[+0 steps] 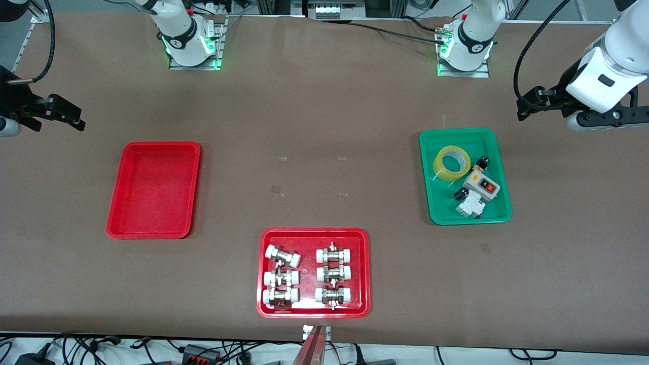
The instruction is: Left arm passes tape to right arm into tray
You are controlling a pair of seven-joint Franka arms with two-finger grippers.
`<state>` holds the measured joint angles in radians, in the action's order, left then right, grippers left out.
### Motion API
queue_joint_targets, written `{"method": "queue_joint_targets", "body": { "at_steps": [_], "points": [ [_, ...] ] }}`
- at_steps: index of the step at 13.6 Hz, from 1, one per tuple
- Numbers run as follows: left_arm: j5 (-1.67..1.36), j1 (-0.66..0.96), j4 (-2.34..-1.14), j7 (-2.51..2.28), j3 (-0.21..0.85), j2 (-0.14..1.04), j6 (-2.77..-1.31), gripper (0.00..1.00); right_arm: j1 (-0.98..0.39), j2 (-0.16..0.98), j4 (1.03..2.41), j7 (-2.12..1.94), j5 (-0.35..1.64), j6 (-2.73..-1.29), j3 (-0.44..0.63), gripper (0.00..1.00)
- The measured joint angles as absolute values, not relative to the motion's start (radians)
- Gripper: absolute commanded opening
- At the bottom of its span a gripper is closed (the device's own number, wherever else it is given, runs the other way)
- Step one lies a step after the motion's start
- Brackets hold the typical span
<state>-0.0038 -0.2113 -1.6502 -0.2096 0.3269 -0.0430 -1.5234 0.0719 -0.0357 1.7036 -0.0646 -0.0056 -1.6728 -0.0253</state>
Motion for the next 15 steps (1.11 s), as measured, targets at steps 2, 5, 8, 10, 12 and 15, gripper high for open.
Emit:
{"method": "queue_joint_targets", "body": {
  "at_steps": [2,5,8,10,12,15],
  "points": [
    [-0.004,-0.211,-1.65,-0.21,0.327,-0.043,-1.523,1.0,0.072,-0.039,1.704,-0.065,-0.006,-1.673,-0.025,1.0],
    [-0.004,-0.211,-1.65,-0.21,0.327,-0.043,-1.523,1.0,0.072,-0.047,1.704,-0.065,-0.006,-1.673,-0.025,1.0],
    [-0.004,-0.2,-1.65,-0.21,0.344,-0.016,-1.527,1.0,0.072,-0.047,1.704,-0.065,-0.006,-1.671,-0.025,1.0],
    [-0.004,-0.198,-1.64,-0.21,0.359,0.03,-1.541,1.0,0.072,-0.047,1.705,-0.065,-0.006,-1.67,-0.025,1.0],
    [-0.004,-0.196,-1.635,-0.208,0.363,0.084,-1.553,1.0,0.072,-0.047,1.705,-0.065,-0.005,-1.669,-0.025,1.0],
    [0.0,-0.174,-1.651,-0.207,0.366,0.18,-1.647,1.0,0.072,-0.047,1.706,-0.065,-0.005,-1.668,-0.025,1.0]
  ]
}}
